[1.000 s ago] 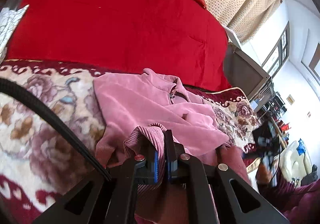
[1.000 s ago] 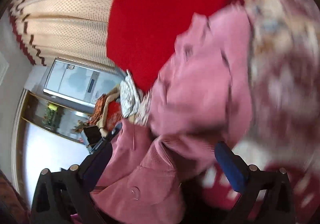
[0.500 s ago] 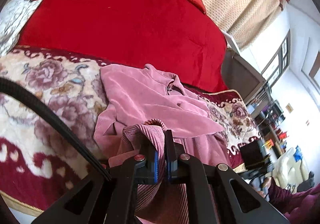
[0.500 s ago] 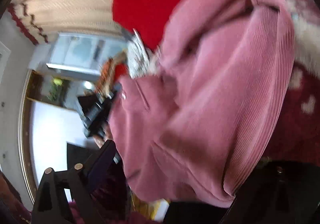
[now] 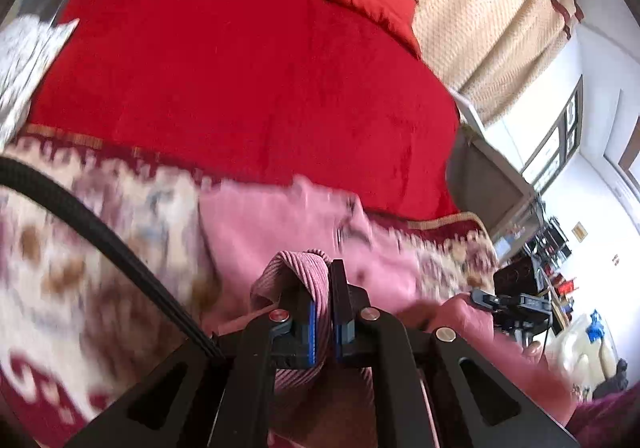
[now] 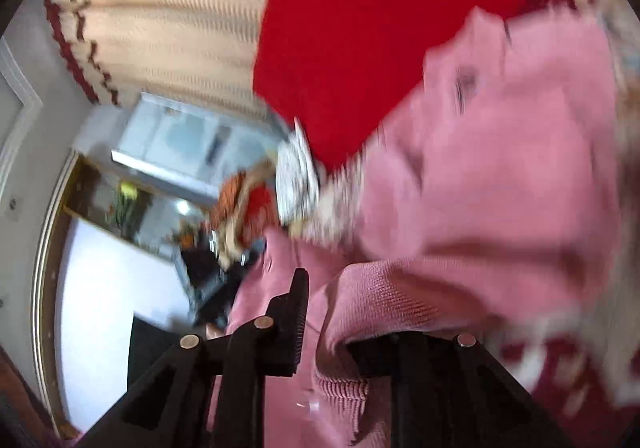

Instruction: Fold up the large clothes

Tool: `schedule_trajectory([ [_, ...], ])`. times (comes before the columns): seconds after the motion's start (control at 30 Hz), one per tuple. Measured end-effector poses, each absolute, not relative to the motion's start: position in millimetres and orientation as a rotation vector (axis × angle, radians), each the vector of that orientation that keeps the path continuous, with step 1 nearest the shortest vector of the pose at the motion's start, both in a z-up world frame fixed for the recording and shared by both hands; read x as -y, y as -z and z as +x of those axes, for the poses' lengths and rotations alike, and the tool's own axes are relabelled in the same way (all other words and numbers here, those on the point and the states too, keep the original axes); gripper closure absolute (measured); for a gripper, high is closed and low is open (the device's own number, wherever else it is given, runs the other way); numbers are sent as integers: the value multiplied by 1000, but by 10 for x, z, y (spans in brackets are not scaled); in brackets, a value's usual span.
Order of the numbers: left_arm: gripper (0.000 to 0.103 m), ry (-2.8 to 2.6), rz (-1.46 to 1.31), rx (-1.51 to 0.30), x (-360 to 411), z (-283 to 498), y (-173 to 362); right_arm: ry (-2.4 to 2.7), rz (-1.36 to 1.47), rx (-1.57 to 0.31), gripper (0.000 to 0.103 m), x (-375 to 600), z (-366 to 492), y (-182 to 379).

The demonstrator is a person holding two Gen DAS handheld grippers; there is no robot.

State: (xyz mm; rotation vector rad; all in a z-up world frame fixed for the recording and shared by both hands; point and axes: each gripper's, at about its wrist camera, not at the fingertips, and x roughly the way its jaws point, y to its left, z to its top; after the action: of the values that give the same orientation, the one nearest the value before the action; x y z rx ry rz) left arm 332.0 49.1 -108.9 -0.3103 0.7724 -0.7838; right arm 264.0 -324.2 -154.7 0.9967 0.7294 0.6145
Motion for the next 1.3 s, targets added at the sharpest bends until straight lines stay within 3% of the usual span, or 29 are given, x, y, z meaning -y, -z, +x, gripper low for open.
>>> schedule_trajectory([
  [0.1,96,695,-333,-760,-375,3887,981,-494,1050,-611,82,3695,3063,1468],
  [0.13,91,662,-322,-773,-316,4079,1012,-445,1099,-584,82,3905,3219,1525],
  [0.3,90,490,-355,-1019,-64,4831,1720,-232,1347,-598,74,4686,3542,2105],
  [0.33,90,476,-357,-1062,-47,4862,1858,-206,1363,-604,68,4752,3507,2149],
  [0.43,87,442,-394,-1038,-124,4777,2099,-186,1337,-600,23,4844,3354,2227],
  [0.53,83,493,-544,-992,-295,4731,2072,-184,1239,-576,22,4848,3260,2078],
  [0.6,69,493,-590,-961,-362,4729,1950,-174,1135,-607,22,4682,3420,1916],
  [0.63,52,471,-580,-906,-400,4704,1828,-158,1071,-631,22,4615,3492,1816],
  [0.7,29,437,-575,-777,-435,4650,1573,-117,937,-666,22,4501,3593,1688],
  [0.77,16,400,-580,-700,-523,4568,1413,-77,803,-706,22,4464,3736,1663],
  [0.97,16,349,-455,-922,-468,4556,1692,-78,724,-917,22,4389,4613,1781],
  [1.03,16,338,-442,-956,-483,4482,1883,-105,731,-1001,26,4311,4856,1887],
  [1.07,16,332,-443,-970,-487,4450,1965,-115,734,-1006,49,4252,4915,1913],
  [1.1,16,329,-446,-984,-483,4435,2038,-137,701,-1014,64,4171,4952,1927],
  [1.17,16,330,-441,-1004,-454,4425,2126,-76,550,-1016,81,4007,4914,1927],
  [1.23,16,332,-418,-999,-395,4449,2130,-34,502,-932,89,3986,4735,1872],
  [1.3,16,342,-384,-979,-283,4527,2056,51,454,-849,90,3999,4514,1766],
])
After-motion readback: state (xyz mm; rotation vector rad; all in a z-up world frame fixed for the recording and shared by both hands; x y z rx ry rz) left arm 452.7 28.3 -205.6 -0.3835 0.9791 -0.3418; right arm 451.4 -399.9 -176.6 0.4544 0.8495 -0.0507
